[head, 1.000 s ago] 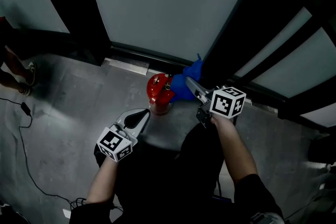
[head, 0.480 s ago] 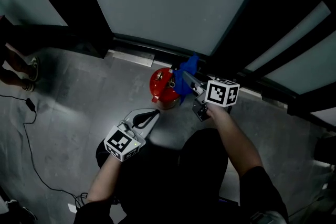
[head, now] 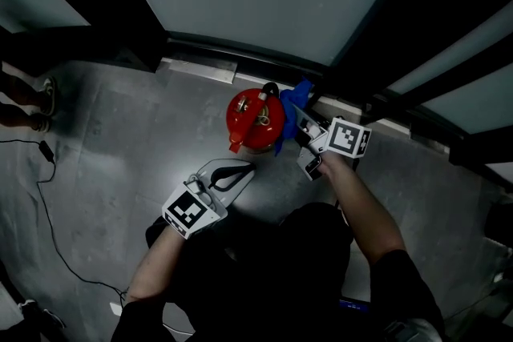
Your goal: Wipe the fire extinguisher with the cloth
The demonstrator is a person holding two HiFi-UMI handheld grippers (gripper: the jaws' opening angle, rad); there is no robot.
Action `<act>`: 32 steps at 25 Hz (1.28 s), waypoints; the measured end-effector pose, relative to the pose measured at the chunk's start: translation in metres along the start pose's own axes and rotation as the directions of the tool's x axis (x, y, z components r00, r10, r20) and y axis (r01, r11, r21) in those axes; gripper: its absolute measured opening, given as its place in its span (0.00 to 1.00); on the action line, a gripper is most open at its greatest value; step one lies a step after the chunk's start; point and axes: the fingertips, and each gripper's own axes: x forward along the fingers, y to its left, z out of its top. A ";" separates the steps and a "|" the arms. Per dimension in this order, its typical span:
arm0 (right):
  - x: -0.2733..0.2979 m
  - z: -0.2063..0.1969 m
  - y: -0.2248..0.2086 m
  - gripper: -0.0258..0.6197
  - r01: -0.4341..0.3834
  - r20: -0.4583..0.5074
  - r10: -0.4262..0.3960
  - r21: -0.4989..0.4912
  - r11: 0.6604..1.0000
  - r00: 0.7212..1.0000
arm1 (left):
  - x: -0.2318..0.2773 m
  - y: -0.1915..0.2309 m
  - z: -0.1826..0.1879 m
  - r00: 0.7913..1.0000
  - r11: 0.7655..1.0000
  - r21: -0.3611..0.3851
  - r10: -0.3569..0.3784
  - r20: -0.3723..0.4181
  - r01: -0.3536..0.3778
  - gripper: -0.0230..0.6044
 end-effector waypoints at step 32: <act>0.017 -0.098 -0.166 0.20 0.208 0.043 -0.211 0.074 0.975 0.976 | 0.005 -0.025 -0.104 0.989 0.972 -0.226 -0.094 -0.115 0.066 0.05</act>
